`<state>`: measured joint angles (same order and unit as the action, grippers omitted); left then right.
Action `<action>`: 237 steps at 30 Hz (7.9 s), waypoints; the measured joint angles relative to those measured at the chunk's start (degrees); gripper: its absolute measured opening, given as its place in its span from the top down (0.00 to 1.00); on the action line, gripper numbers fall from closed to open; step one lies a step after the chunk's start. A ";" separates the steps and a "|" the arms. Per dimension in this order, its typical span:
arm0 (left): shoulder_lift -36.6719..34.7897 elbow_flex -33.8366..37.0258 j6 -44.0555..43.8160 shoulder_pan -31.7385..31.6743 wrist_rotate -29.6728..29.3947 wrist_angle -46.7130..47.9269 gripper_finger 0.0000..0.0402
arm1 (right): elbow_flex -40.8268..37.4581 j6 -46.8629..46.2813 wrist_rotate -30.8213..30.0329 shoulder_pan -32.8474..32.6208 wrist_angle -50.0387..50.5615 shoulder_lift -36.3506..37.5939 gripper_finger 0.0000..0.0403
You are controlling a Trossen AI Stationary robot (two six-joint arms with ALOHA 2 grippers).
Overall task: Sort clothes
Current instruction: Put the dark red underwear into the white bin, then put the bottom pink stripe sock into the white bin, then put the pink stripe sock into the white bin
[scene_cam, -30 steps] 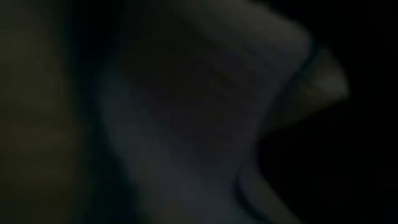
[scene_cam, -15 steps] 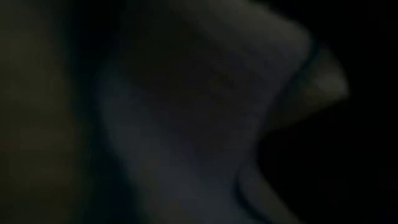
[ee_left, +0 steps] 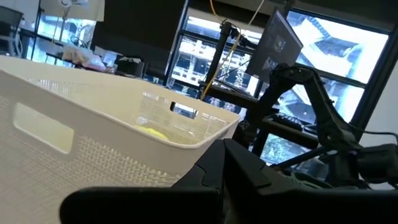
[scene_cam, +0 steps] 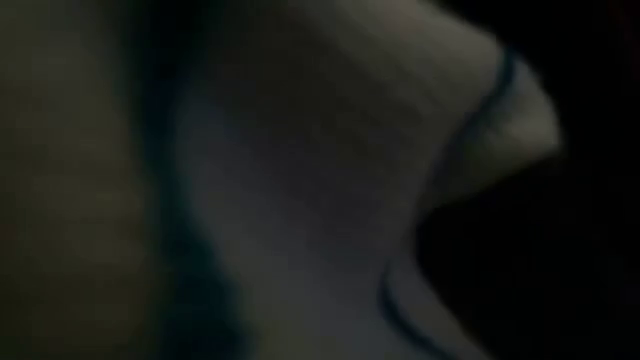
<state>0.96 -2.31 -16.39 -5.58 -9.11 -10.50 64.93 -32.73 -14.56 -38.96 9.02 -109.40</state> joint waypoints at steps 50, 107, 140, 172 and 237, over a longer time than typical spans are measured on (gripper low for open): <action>0.01 0.00 -0.21 -0.01 1.45 2.33 1.00 | 63.94 33.82 -23.92 47.98 48.32 6.31 0.97; -0.03 0.04 -1.58 -0.02 3.98 0.39 1.00 | 63.84 -11.25 0.56 -6.22 62.34 -20.45 0.51; -0.01 0.04 -1.19 0.00 3.38 1.44 1.00 | 63.84 -5.78 8.94 -4.15 69.16 -30.50 0.91; -0.01 0.04 -1.71 -0.02 3.40 1.27 1.00 | 63.87 15.03 -30.90 33.06 76.10 0.64 0.95; -0.01 0.04 -1.60 -0.02 3.77 2.03 1.00 | 63.82 8.58 -7.52 2.42 63.23 -19.24 0.51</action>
<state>0.95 -2.26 -18.00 -5.61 -5.34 -8.47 128.75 -24.15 -22.08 -36.54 72.25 -128.64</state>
